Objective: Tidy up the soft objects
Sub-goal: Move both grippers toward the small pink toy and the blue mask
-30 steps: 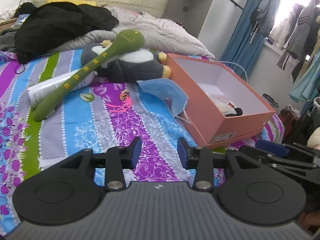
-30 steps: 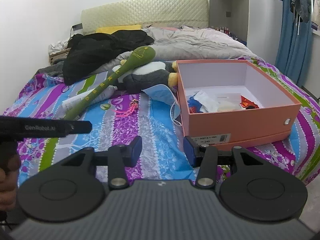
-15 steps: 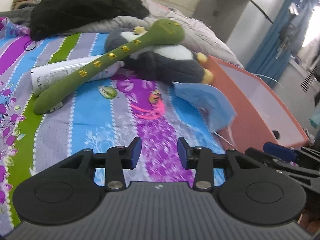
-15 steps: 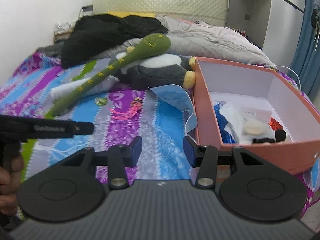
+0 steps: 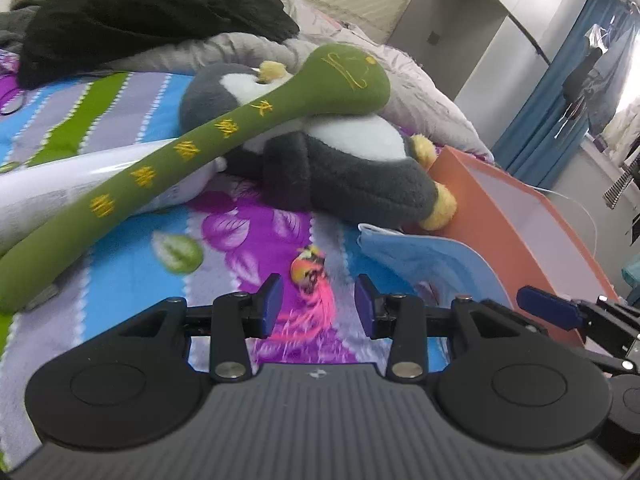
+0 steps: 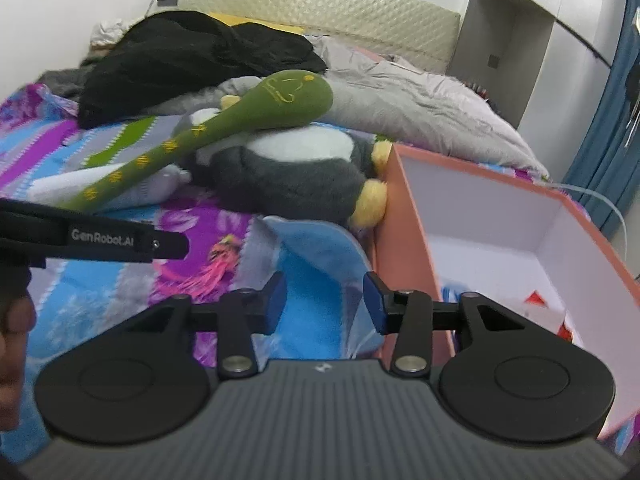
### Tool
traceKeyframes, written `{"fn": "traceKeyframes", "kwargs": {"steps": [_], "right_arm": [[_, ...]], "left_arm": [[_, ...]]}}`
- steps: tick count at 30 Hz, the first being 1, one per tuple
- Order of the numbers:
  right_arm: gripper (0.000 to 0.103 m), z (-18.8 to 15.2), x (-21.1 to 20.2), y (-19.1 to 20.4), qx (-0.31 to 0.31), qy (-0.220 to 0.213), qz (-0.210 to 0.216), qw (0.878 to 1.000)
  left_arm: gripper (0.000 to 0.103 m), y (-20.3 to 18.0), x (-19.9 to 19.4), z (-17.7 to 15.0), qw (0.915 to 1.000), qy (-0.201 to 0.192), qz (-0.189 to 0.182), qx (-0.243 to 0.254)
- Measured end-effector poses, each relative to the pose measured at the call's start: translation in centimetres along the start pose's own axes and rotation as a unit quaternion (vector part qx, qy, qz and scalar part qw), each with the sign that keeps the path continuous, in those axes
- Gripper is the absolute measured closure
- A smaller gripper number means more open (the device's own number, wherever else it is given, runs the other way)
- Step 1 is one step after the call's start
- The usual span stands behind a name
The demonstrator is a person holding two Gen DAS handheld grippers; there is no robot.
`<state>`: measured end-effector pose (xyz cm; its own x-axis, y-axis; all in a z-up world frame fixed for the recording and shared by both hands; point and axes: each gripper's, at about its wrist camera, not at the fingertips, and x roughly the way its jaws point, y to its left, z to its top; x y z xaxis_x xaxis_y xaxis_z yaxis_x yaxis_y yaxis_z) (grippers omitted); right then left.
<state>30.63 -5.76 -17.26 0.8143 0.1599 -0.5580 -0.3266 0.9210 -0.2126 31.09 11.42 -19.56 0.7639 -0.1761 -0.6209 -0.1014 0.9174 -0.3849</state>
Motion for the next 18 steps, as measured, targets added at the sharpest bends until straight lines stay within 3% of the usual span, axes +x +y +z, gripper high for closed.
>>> {"fn": "traceKeyframes", "kwargs": {"steps": [9,15,18], "right_arm": [[0.065,1.7,3.9,1.6,-0.064,-0.012,-0.056,0.996],[0.066,1.1,5.6,2.2,-0.086,0.004,-0.058,0.995],[0.075,0.7,6.2,2.7,-0.104,0.008,-0.072,0.992]], "left_arm": [[0.058,0.6,5.3,0.8,0.9998,0.02,0.008,0.005],[0.058,1.0,7.3,0.5,0.9994,0.034,-0.002,0.009],[0.058,1.2,7.9,0.4,0.9992,0.037,-0.016,0.001]]}}
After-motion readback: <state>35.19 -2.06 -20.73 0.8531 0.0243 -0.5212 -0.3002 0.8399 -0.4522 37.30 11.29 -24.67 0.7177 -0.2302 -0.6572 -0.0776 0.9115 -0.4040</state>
